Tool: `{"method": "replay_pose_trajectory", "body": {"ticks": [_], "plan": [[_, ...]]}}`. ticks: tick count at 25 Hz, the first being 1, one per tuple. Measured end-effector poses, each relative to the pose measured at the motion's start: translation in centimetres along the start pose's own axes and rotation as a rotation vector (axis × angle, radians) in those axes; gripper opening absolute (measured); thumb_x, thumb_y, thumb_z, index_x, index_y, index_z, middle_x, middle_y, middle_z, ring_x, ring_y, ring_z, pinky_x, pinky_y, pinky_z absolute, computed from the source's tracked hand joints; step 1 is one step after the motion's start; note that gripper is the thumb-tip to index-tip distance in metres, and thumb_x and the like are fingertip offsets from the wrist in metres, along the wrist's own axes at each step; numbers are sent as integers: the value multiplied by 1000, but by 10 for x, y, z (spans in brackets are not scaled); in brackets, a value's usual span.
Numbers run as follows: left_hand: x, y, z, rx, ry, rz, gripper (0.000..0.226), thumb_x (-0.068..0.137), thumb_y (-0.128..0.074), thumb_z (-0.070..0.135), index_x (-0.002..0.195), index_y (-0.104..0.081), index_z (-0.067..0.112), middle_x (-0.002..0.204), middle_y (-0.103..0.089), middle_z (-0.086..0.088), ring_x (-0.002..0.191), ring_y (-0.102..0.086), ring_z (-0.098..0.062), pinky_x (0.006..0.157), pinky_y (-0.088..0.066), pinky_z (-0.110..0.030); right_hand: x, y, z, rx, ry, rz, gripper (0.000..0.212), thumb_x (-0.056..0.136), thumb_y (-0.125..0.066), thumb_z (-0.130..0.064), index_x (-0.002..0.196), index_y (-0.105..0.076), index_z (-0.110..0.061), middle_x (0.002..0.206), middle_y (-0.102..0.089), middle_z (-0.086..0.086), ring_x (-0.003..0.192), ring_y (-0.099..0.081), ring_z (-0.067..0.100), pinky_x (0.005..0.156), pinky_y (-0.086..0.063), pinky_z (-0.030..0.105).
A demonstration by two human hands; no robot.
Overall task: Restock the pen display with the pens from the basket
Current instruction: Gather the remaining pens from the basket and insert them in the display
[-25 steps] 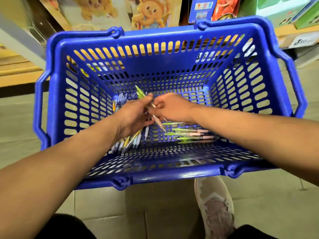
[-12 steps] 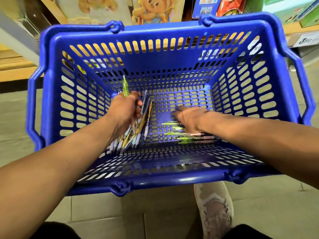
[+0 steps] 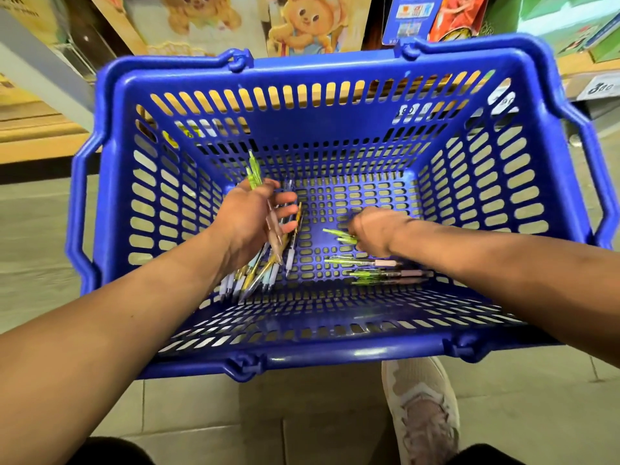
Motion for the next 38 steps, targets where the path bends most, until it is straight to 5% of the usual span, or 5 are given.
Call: {"method": "replay_pose_trajectory", "body": {"ticks": [7,12,28,34,38], "plan": [[0,-2,-2,35,44,46,33,110,-41,25,136,-52,8,127,-69,-13,116,-67,-32,95,-56,-57,-12,64,-16,938,62,227,29,92,-67,-47,86,-68,-19,74,-67,-2,69,-65,13,67,-55,30],[-10,-18,-1,-117,92,-104,40,112,-29,31,127,-56,6,104,-76,-16,80,-75,-27,83,-60,-49,-12,70,-53,1374,159,268,31,89,-76,-31,98,-71,-2,88,-77,13,84,-77,25,81,-62,46],[-12,-23,-9,98,155,-104,34,106,-48,40,98,-64,12,67,-61,-4,54,-60,-16,54,-51,-30,-24,73,-62,460,298,425,32,100,-53,-45,86,-67,-20,82,-62,-2,71,-60,13,58,-39,25],[-8,-19,-8,70,131,25,20,108,-48,27,94,-54,14,63,-51,-1,39,-40,-10,39,-37,-22,-29,59,-22,968,292,190,34,84,-67,-62,99,-68,-32,85,-70,-13,70,-64,-2,69,-54,19],[-12,-16,-8,121,158,-45,12,104,-50,10,93,-56,11,64,-50,1,41,-37,-8,38,-34,-20,-29,14,-1,52,87,-210,47,91,-67,-49,128,-59,-21,123,-63,-2,106,-61,19,94,-52,36]]}}
Point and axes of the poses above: each hand's wrist, its own x-axis towards the middle knuckle, its own y-axis out of the back of the hand, z = x × y, the point moved 3 cm from there along x, towards the middle knuckle
